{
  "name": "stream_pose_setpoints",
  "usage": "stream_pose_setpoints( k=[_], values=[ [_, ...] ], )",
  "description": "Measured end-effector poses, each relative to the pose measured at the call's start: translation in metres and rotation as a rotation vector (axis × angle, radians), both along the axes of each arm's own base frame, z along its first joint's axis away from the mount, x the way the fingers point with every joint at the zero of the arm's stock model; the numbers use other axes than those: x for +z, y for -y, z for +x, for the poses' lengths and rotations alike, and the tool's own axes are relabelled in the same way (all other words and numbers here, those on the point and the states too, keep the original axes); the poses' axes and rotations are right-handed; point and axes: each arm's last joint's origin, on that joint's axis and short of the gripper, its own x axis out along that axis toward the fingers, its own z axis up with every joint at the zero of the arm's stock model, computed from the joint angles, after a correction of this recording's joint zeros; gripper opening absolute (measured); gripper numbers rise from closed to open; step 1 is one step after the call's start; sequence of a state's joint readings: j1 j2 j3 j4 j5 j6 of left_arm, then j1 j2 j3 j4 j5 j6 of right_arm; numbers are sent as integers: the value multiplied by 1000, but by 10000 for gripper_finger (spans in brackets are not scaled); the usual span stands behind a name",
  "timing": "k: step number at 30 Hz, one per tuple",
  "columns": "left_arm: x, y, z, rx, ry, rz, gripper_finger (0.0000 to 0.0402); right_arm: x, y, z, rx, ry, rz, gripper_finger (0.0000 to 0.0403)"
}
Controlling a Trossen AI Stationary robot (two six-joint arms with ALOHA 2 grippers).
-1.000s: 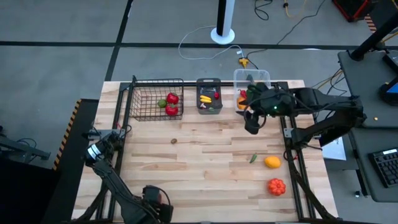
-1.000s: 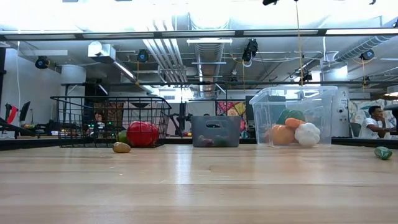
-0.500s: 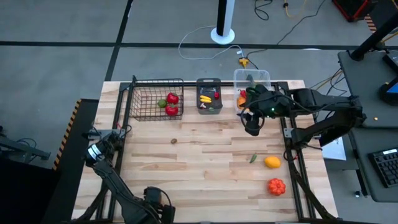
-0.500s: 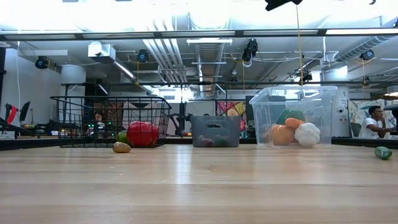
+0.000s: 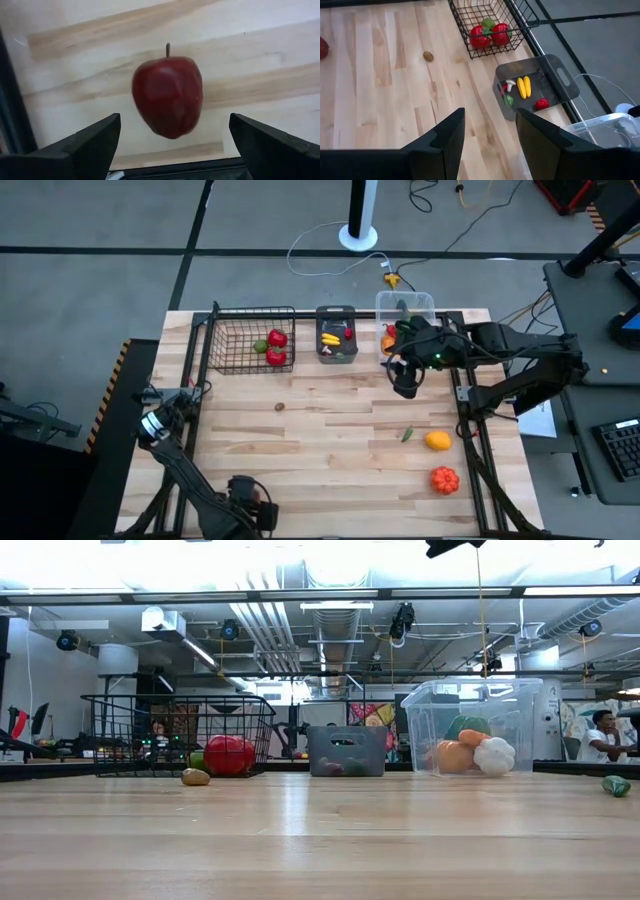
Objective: Sort produce into baskets
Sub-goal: Put the apple into the black basket
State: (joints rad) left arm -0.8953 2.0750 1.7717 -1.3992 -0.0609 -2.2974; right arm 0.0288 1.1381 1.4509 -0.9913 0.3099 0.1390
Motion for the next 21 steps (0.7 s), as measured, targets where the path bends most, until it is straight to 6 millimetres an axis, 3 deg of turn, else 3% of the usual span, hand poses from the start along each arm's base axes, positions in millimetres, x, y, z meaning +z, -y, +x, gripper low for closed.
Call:
stream_pose_setpoints(
  k=[21],
  values=[
    [-35,-7,-1,3,-10,10,355,-1,0,1,0,-5,-1,169]
  ],
)
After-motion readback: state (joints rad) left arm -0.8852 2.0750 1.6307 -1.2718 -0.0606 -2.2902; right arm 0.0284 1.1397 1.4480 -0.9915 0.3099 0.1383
